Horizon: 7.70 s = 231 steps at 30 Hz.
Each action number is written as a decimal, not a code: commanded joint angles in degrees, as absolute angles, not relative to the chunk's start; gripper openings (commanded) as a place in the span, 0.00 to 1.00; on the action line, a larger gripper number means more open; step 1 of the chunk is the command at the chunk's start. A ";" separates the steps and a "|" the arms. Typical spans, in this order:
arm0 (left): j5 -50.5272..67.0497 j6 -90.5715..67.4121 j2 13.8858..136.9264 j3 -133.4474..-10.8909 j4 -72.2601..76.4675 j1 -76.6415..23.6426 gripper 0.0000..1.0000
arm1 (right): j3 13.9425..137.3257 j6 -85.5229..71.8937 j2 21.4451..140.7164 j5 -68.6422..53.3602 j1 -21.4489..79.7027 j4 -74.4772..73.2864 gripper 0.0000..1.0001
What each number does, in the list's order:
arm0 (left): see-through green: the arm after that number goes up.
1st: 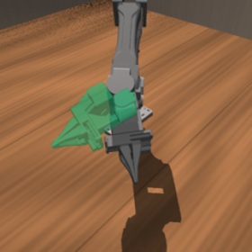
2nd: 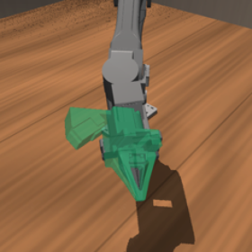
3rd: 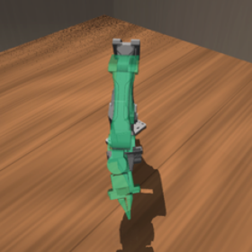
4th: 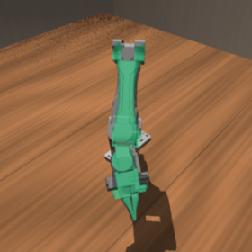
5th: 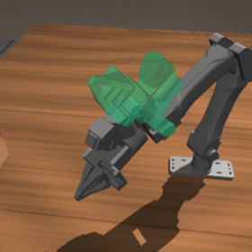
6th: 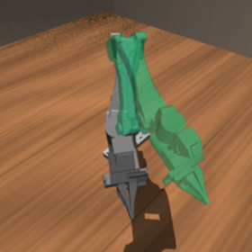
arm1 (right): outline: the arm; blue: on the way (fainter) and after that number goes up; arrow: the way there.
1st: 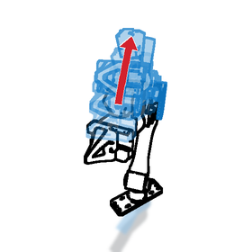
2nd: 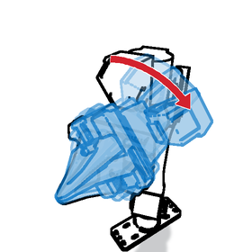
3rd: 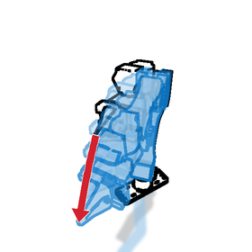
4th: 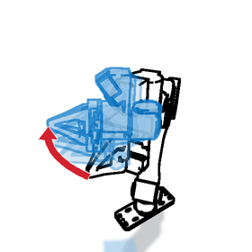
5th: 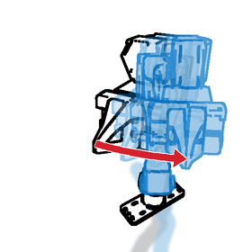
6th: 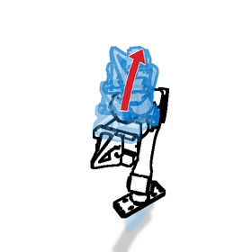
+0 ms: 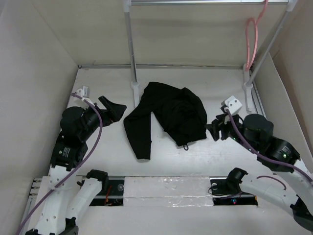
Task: Place the trousers on the hanger
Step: Flatten out the trousers at the center of the board.
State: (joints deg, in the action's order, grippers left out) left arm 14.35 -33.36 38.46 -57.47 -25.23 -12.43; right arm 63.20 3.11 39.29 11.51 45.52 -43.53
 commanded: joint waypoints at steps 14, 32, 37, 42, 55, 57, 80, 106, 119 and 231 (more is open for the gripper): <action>5.10 -34.10 44.03 -44.77 -32.79 -12.57 0.28 | 49.41 -1.94 39.89 12.68 44.82 -38.78 0.51; -12.74 -47.81 74.80 -45.72 -22.33 -36.39 0.77 | 37.62 -5.45 62.13 5.02 41.75 -11.42 0.79; -10.89 -45.70 80.05 -45.43 -20.56 -35.68 0.78 | 36.75 -10.10 63.91 4.22 45.43 -13.71 0.63; -10.20 -45.09 87.44 -46.41 -17.85 -35.68 0.72 | 31.91 -13.45 64.68 2.81 47.99 -6.59 0.62; -11.86 -43.42 82.99 -50.09 -21.52 -31.83 0.00 | 43.59 -6.15 82.88 19.84 48.52 -5.88 0.26; -12.13 -43.33 76.84 -52.37 -24.76 -30.42 0.00 | 45.86 -6.42 82.71 23.19 49.22 -9.99 0.00; -23.20 -34.54 56.16 -85.52 -36.47 -16.26 0.00 | 55.84 3.34 64.34 12.90 55.31 -21.22 0.69; -20.83 -30.50 61.26 -80.69 -32.78 -16.26 0.00 | 48.96 6.59 78.92 -3.78 29.62 -8.26 0.69; -20.13 -30.06 61.43 -80.68 -31.73 -16.26 0.00 | 47.80 4.22 83.59 -5.38 31.80 -5.27 0.14; 2.55 -36.04 79.28 -75.06 -18.72 16.44 0.00 | 40.36 3.78 76.99 -24.17 3.16 -6.34 0.73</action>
